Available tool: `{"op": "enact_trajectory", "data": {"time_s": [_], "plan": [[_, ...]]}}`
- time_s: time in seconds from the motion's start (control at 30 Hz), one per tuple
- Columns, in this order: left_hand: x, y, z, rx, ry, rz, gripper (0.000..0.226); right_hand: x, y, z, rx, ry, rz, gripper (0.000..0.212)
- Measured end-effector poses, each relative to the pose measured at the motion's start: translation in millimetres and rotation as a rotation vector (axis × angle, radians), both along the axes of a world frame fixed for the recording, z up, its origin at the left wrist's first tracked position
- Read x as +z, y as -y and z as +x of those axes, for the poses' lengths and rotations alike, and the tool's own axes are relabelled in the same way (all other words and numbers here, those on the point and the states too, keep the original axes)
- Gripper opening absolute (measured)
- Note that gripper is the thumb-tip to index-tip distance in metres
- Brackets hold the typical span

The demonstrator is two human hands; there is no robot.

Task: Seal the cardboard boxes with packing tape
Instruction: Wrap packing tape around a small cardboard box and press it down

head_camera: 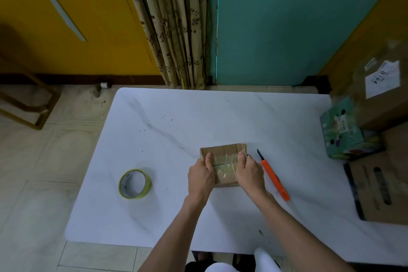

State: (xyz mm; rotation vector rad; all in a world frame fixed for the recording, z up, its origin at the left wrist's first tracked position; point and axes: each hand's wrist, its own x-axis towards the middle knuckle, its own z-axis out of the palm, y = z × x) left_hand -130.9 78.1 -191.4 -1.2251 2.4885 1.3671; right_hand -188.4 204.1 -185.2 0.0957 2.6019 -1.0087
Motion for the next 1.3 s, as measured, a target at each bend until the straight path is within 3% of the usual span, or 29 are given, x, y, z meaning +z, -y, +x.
{"op": "enact_trajectory", "data": {"time_s": [0.1,0.23,0.4,0.5,0.57,0.67,0.73,0.8,0.9,1.0,1.07,1.13,1.2,1.3], "plan": [[1.5,1.5,2.1,0.028,-0.009,0.058,0.056,6.9,-6.2,-0.7,-0.038,0.119,-0.152,0.054],[1.2,-1.1,6.6,0.056,-0.070,0.275,0.046,5.3,-11.6,6.1,-0.034,0.211,-0.285,0.052],[-3.1,-2.9,6.5,-0.035,-0.083,0.115,0.037,5.6,-4.6,8.1,-0.023,0.077,-0.158,0.035],[-0.9,0.8,3.9,-0.006,-0.061,0.060,0.049,10.4,-2.5,7.2,-0.040,0.069,-0.130,0.040],[1.5,3.7,5.4,0.012,-0.057,0.055,0.053,14.6,-5.4,10.3,-0.083,0.126,-0.242,0.048],[-6.2,18.9,9.2,0.136,-0.142,0.324,0.060,28.0,-15.1,8.0,-0.149,0.059,-0.498,0.035],[-18.3,29.6,14.3,0.169,-0.175,0.462,0.063,32.5,-18.3,1.0,-0.112,-0.093,-0.433,0.014],[-27.2,30.7,16.3,0.130,-0.142,0.462,0.062,30.8,-20.0,-6.5,-0.078,-0.106,-0.321,0.048],[-29.2,26.8,13.8,0.147,-0.088,0.332,0.054,18.8,-19.7,-12.2,-0.108,0.108,-0.175,0.111],[-26.0,29.7,6.2,0.128,0.010,0.158,0.043,8.3,-14.2,-9.9,-0.145,0.287,-0.251,0.126],[-14.2,27.1,1.7,0.176,-0.021,0.230,0.051,6.1,-6.0,-5.7,-0.157,0.291,-0.218,0.115],[4.4,22.8,-2.6,0.247,-0.097,0.428,0.064,10.8,5.1,-1.4,-0.132,0.240,-0.145,0.098],[22.8,20.4,-5.1,0.222,-0.161,0.630,0.060,14.2,10.6,1.1,-0.130,0.176,-0.068,0.084],[24.2,15.4,-1.9,0.036,-0.188,0.549,0.039,12.1,11.6,4.2,-0.157,0.103,-0.072,0.071]]}}
